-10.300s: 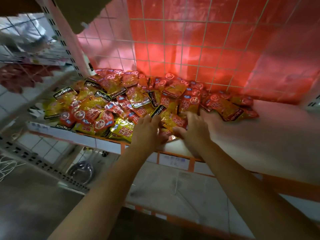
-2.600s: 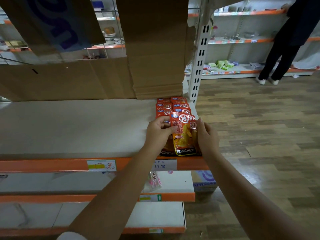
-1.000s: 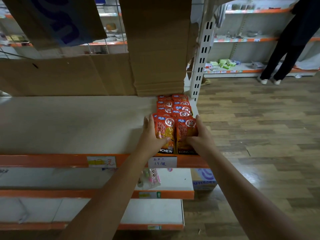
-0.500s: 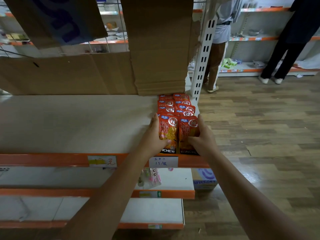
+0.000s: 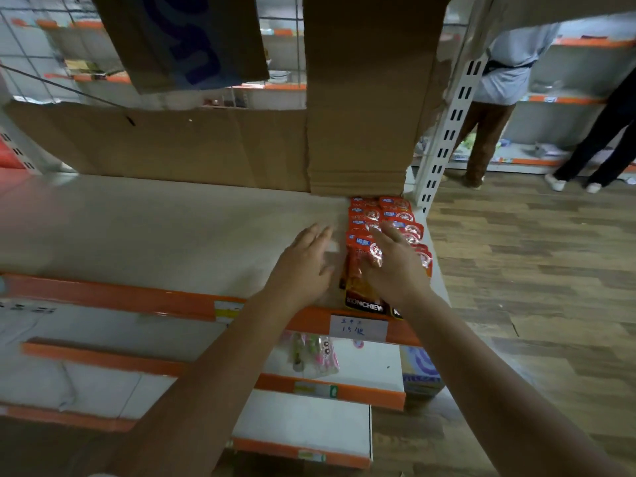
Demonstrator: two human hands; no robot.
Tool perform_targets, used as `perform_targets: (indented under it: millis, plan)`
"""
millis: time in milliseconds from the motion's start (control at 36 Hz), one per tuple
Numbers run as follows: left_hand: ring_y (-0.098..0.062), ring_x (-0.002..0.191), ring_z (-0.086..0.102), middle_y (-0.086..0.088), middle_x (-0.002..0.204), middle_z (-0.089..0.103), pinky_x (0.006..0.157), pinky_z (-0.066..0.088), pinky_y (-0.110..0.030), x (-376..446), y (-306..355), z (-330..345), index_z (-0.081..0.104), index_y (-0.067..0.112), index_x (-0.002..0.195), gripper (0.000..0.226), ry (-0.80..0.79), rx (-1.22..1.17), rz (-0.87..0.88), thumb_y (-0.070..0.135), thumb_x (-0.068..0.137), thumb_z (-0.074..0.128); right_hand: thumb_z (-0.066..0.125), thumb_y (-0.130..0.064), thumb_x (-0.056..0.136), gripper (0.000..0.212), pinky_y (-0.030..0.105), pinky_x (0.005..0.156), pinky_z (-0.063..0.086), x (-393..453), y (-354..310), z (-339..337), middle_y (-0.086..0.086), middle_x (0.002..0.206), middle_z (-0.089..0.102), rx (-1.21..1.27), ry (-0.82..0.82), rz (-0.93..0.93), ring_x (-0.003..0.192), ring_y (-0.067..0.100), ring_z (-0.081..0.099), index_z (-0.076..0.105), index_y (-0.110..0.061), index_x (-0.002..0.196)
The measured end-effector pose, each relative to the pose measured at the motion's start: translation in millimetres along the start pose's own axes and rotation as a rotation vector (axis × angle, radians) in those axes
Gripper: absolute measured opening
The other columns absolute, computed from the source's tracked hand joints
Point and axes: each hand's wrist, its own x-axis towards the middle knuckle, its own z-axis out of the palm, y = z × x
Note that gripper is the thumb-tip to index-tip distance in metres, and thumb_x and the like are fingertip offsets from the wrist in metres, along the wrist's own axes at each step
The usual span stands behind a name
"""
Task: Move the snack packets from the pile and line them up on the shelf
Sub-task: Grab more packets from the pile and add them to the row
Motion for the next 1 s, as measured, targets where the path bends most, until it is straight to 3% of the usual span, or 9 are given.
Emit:
perform_targets:
  millis: [111,444,639,1000]
  plan:
    - [-0.018,0.144,0.012,-0.005,0.156,0.016,0.114,0.018,-0.031,-13.7,-31.6,-24.7,0.018,0.015,0.149,0.062,0.059,0.081,-0.007,0.026,0.096,0.048,0.056,-0.018,0.09,0.057,0.032,0.106,0.032,6.2,-40.7,18.3,0.006,0.151,0.03,0.021,-0.035,-0.086,0.136,0.025,0.033,0.036,-0.01,0.143]
    - [-0.022,0.138,0.023,-0.003,0.153,0.024,0.111,0.028,-0.035,-79.6,-182.9,-123.6,0.016,0.019,0.149,0.058,0.101,0.234,-0.087,0.028,0.098,0.041,0.045,-0.024,0.095,0.053,0.028,0.104,0.033,12.7,-208.2,116.2,0.0,0.148,0.036,-0.06,-0.018,-0.155,0.133,0.019,0.036,0.03,-0.016,0.146]
    - [-0.024,0.14,0.017,-0.006,0.155,0.017,0.112,0.025,-0.038,-119.9,-283.8,-184.9,0.017,0.019,0.149,0.059,0.142,0.311,-0.151,0.029,0.097,0.042,0.045,-0.019,0.095,0.051,0.034,0.104,0.036,14.6,-325.3,174.6,0.006,0.143,0.042,-0.058,0.019,-0.222,0.128,0.024,0.04,0.034,-0.013,0.144]
    - [-0.024,0.14,0.018,-0.006,0.155,0.019,0.112,0.024,-0.038,-154.2,-446.9,-270.7,0.021,0.019,0.148,0.058,0.243,0.299,-0.241,0.029,0.096,0.045,0.045,-0.021,0.096,0.05,0.03,0.105,0.032,53.4,-483.4,279.1,0.003,0.146,0.04,-0.036,-0.039,-0.311,0.13,0.02,0.037,0.032,-0.016,0.144]
